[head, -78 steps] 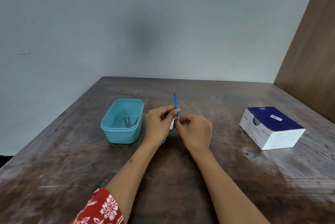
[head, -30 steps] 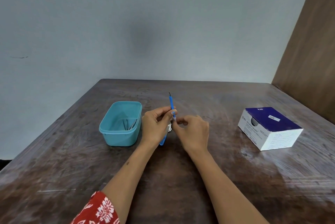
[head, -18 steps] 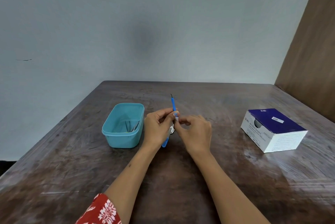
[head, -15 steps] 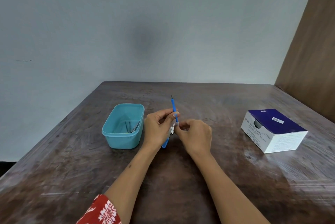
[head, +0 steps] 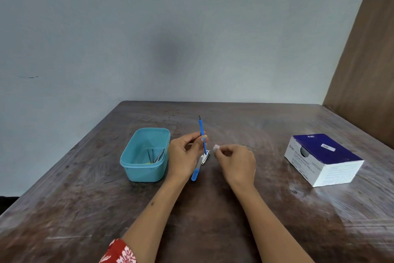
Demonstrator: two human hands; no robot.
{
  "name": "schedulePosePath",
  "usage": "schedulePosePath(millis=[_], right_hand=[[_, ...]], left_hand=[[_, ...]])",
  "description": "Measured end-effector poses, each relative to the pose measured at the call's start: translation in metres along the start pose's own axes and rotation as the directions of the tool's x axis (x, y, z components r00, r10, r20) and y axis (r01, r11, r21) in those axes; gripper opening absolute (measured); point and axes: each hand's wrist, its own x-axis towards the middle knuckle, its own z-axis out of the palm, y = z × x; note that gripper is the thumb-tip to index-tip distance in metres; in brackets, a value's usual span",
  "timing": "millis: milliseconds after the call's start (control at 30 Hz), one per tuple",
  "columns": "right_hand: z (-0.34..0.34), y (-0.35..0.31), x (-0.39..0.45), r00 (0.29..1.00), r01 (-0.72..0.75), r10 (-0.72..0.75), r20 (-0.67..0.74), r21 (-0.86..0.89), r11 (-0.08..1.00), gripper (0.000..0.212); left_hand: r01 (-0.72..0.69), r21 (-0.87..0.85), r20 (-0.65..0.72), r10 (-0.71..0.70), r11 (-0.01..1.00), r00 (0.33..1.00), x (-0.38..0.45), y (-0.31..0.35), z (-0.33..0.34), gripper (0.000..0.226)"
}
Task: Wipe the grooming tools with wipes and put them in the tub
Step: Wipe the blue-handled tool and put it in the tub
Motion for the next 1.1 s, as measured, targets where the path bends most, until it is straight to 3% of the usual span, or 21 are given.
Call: schedulePosePath(millis=[133, 333, 533, 733, 800, 1100], right_hand=[[-0.002, -0.003, 0.005, 0.998, -0.052, 0.058, 0.004, 0.497, 0.866, 0.014], [0.002, -0.003, 0.006, 0.996, -0.093, 0.069, 0.063, 0.718, 0.690, 0.014], [-0.001, -0.005, 0.008, 0.985, -0.123, 0.169, 0.030, 0.810, 0.574, 0.015], [-0.002, -0.010, 0.005, 0.985, -0.071, 0.166, -0.037, 0.801, 0.594, 0.005], [-0.001, -0.011, 0.004, 0.986, -0.050, 0.153, -0.064, 0.766, 0.641, 0.014], [-0.005, -0.011, 0.005, 0.972, -0.074, 0.217, -0.093, 0.754, 0.652, 0.013]], left_hand=[[-0.032, 0.138, 0.089, 0.020, 0.990, 0.996, -0.004, 0.000, 0.002, 0.016], [-0.055, 0.286, 0.235, -0.014, 0.957, 0.972, -0.006, 0.002, 0.002, 0.017], [-0.007, 0.320, 0.340, -0.108, 0.948, 0.934, -0.005, 0.006, 0.003, 0.011], [-0.005, 0.312, 0.274, -0.085, 0.950, 0.958, -0.004, 0.007, 0.002, 0.010], [0.010, 0.313, 0.259, -0.095, 0.950, 0.961, -0.003, 0.008, 0.001, 0.011], [-0.003, 0.350, 0.369, -0.134, 0.937, 0.920, -0.007, 0.011, 0.001, 0.010]])
